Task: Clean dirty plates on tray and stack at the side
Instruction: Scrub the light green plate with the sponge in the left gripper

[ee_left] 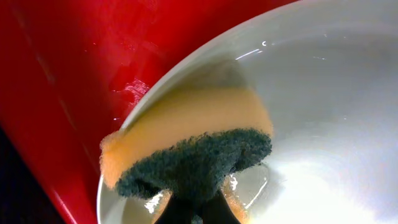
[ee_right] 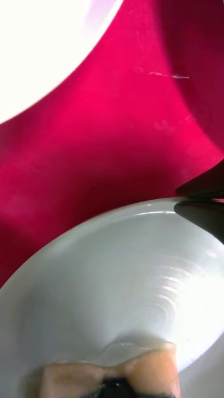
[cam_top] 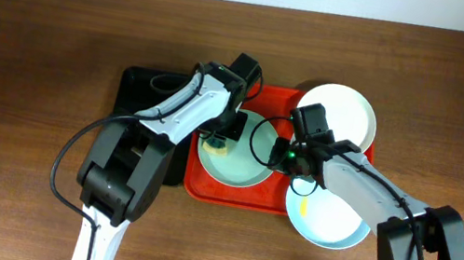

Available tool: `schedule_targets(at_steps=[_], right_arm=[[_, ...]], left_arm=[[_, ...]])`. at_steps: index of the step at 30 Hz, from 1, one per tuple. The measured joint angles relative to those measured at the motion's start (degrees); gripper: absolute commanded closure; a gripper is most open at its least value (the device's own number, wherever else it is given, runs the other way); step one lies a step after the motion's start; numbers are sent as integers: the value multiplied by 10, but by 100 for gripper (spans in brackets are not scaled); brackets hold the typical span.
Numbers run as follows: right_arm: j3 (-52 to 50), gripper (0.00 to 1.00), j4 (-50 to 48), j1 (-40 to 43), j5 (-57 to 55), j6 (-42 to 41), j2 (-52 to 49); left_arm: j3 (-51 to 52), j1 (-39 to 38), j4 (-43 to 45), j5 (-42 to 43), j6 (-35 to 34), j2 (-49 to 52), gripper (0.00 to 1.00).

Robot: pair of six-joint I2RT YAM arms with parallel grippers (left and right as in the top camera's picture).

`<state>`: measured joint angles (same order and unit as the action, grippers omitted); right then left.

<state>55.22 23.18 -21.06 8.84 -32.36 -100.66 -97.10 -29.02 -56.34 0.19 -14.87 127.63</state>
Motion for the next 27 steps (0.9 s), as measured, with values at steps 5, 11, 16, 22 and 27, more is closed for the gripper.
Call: schedule_targets(at_steps=[5, 11, 16, 22, 27], right_arm=[[0, 96, 2, 0, -1, 0, 0], [0, 96, 7, 1, -10, 0, 2], [0, 96, 7, 1, -11, 0, 2], [0, 96, 7, 1, -11, 0, 2], [0, 96, 7, 1, -11, 1, 2]], left_arm=[[-2, 11, 1, 38, 24, 2, 100], [-1, 17, 25, 148, 49, 5, 100], [5, 17, 39, 206, 57, 0, 100], [18, 24, 25, 190, 54, -77, 100], [17, 31, 0, 142, 54, -146, 100]])
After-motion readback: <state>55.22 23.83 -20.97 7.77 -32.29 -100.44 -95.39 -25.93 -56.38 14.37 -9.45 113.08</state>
